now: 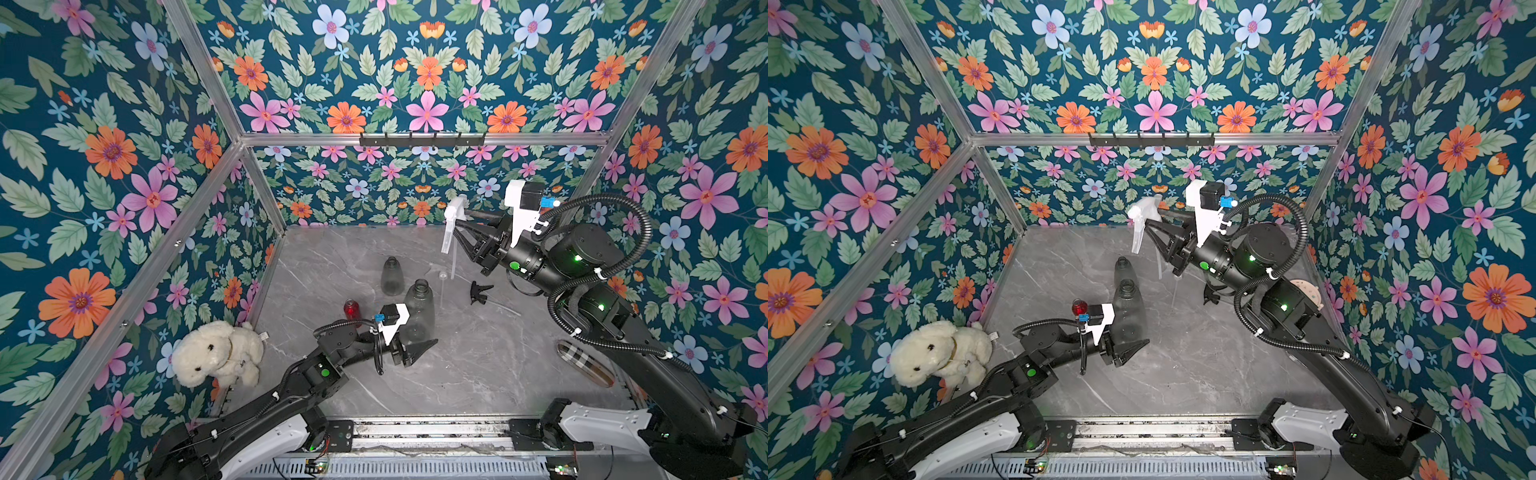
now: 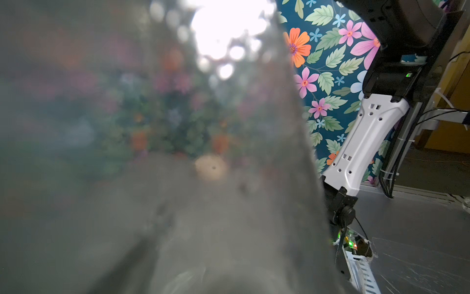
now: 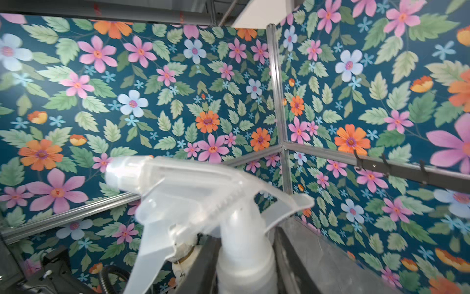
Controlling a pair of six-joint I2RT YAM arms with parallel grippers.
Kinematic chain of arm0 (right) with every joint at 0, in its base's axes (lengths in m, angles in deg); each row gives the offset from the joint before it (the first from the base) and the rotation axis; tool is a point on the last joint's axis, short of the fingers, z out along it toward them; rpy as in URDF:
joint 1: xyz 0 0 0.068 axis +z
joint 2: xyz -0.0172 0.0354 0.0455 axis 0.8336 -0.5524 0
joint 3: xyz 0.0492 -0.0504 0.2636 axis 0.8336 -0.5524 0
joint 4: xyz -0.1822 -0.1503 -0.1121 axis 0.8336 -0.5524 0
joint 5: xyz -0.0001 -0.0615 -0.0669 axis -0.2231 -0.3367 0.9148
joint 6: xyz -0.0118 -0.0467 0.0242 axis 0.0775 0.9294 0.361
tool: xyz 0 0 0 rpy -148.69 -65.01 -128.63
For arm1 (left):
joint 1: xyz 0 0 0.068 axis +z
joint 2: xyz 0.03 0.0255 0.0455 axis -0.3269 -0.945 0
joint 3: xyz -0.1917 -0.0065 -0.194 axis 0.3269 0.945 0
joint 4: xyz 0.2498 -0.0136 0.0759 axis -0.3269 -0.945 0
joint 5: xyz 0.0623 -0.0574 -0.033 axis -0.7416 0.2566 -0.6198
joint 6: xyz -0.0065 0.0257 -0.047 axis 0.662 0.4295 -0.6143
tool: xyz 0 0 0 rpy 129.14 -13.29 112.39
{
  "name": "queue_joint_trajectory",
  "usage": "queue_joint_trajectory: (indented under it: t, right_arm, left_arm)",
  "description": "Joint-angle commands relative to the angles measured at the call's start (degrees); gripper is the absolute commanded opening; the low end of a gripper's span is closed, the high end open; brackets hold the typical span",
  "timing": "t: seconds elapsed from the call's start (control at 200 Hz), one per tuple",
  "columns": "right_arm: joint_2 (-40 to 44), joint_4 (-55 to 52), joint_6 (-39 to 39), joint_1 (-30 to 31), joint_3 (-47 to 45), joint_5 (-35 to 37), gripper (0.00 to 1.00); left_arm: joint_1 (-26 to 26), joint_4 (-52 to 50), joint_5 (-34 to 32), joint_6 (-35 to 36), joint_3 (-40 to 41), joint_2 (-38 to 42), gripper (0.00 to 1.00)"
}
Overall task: Attach spray nozzles to spray bottles
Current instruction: Insert the spray nozzle into the spray bottle.
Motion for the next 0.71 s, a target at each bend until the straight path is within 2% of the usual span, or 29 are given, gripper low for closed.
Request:
queue_joint_trajectory:
  t: [0.0,0.3,0.485,0.7]
  right_arm:
    - [-1.7,6.0,-0.2,0.3,3.0,-4.7,0.3]
    - [-6.3,8.1,-7.0,1.4,6.3,-10.9,0.29]
    - [-7.7,8.7,-10.3,2.0,6.8,-12.2,0.29]
    - [-8.2,7.9,-10.2,3.0,6.5,-11.8,0.28]
  left_arm:
    - [0.0,2.4,1.3,0.0,-0.4,-0.2,0.0]
    - [0.0,2.5,1.0,0.7,-0.6,-0.1,0.0]
    - [0.0,2.0,0.5,1.0,-0.7,0.3,0.0]
    - [0.0,2.0,0.4,1.1,-0.4,0.6,0.0]
